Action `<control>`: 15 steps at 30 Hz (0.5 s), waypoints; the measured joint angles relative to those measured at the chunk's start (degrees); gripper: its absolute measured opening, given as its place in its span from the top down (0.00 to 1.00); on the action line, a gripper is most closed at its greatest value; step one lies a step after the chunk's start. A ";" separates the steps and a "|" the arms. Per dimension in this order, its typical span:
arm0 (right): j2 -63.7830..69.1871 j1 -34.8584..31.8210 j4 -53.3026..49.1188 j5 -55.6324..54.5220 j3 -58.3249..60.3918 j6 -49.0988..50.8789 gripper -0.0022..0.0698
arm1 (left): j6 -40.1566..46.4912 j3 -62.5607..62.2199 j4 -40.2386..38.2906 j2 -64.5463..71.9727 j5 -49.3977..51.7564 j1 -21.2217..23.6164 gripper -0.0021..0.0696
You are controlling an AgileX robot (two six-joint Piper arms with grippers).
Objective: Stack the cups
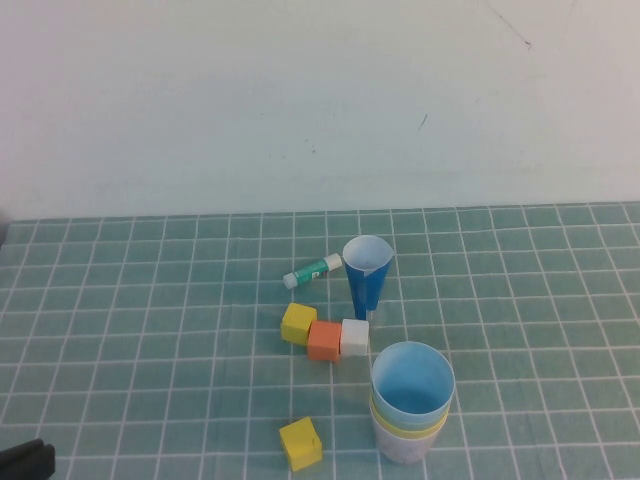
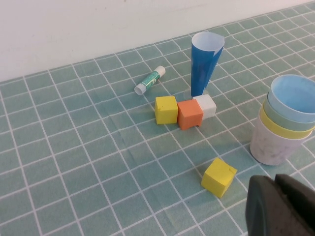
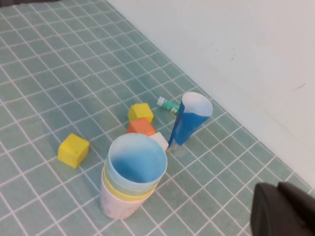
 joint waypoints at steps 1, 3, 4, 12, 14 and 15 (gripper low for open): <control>-0.91 0.00 0.03 -0.28 0.93 0.00 0.97 | 0.00 0.00 0.00 0.00 0.00 0.00 0.97; -4.41 0.00 0.03 -0.80 3.64 0.00 0.97 | 0.00 0.00 0.00 0.00 0.00 0.00 0.97; -6.18 -0.17 0.03 -1.20 5.16 0.00 0.97 | 0.00 0.00 0.00 0.00 0.00 0.00 0.97; -25.67 -16.39 -0.53 -12.60 19.04 0.35 0.97 | 0.00 0.00 0.00 0.00 0.00 0.00 0.97; -28.27 -21.71 -1.12 -13.37 21.69 1.87 0.97 | 0.00 0.00 -0.39 0.00 0.00 1.18 0.97; -29.88 -24.45 -2.12 -13.63 23.09 3.82 0.97 | 0.00 0.00 -0.57 0.00 0.00 2.54 0.97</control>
